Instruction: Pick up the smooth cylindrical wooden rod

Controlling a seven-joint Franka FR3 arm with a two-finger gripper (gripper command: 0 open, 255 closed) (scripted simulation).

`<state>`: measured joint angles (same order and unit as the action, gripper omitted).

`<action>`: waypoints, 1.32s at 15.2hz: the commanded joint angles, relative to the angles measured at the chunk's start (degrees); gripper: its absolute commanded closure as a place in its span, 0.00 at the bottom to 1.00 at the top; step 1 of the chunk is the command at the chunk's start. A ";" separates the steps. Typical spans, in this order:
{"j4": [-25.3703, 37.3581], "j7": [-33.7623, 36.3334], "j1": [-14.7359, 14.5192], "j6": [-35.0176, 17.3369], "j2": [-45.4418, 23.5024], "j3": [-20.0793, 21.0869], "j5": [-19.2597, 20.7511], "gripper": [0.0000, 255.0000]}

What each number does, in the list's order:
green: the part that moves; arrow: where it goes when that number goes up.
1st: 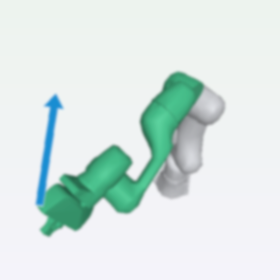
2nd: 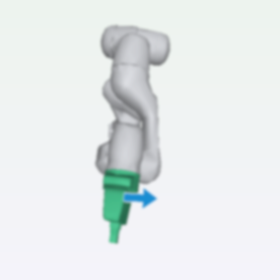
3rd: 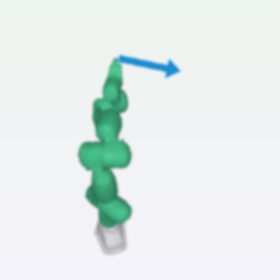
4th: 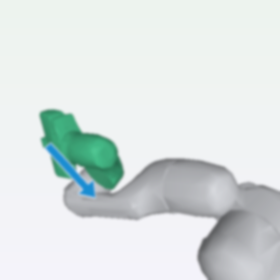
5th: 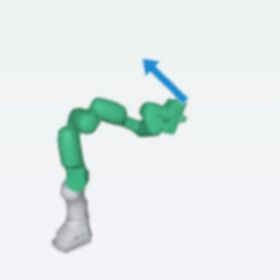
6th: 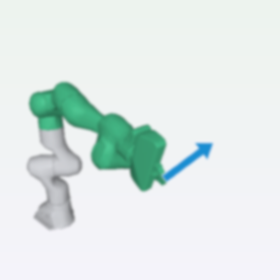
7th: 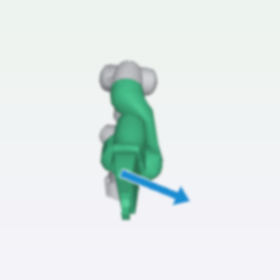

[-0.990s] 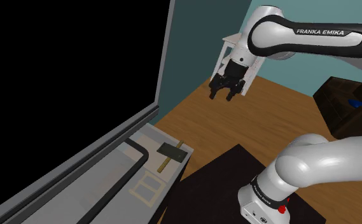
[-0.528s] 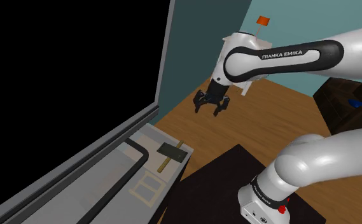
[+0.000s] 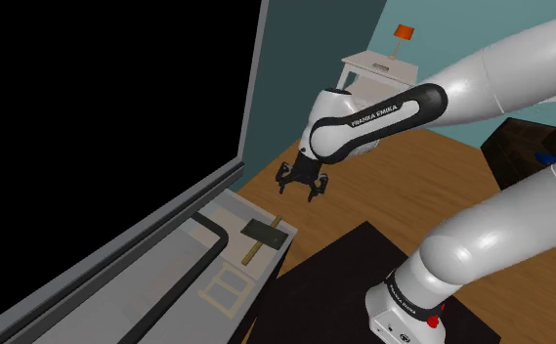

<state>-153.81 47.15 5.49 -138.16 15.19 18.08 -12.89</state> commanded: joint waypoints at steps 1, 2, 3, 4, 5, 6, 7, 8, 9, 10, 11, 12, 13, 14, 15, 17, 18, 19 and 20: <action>0.14 5.41 0.76 -4.42 -4.79 1.85 1.01 0.00; 0.55 8.19 1.24 -6.46 -7.47 2.57 2.03 0.00; 1.04 11.13 1.68 -8.44 -10.22 3.15 3.33 0.00; 1.62 14.25 2.04 -10.35 -13.02 3.56 4.91 0.00; 2.30 17.54 2.27 -12.16 -15.85 3.72 6.78 0.00; 3.06 20.96 2.28 -13.86 -18.71 3.58 8.87 0.00; 3.91 24.45 2.07 -15.44 -21.55 3.15 11.09 0.00; 4.86 27.90 1.51 -16.89 -24.36 2.33 13.28 0.00; 5.89 31.21 0.63 -18.23 -27.12 1.19 15.30 0.00; 7.01 34.31 -0.45 -19.45 -29.82 -0.14 17.05 0.00; 7.98 36.66 -1.53 -20.40 -32.00 -1.38 18.21 0.00; 8.16 36.96 -1.99 -21.14 -32.92 -1.95 18.66 0.00; 8.34 37.29 -2.37 -21.87 -33.84 -2.44 19.17 0.00; 8.55 37.63 -2.74 -22.58 -34.77 -2.93 19.67 0.00; 8.77 37.96 -3.10 -23.29 -35.70 -3.40 20.16 0.00; 9.24 38.58 -3.86 -24.68 -37.57 -4.37 21.08 0.00; 9.50 38.87 -4.24 -25.36 -38.50 -4.85 21.51 0.00; 9.66 39.03 -4.46 -25.74 -39.04 -5.13 21.74 0.00; 9.66 39.02 -4.48 -25.74 -39.04 -5.14 21.72 0.00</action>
<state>-144.06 85.92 1.29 -164.59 -22.67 13.38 8.58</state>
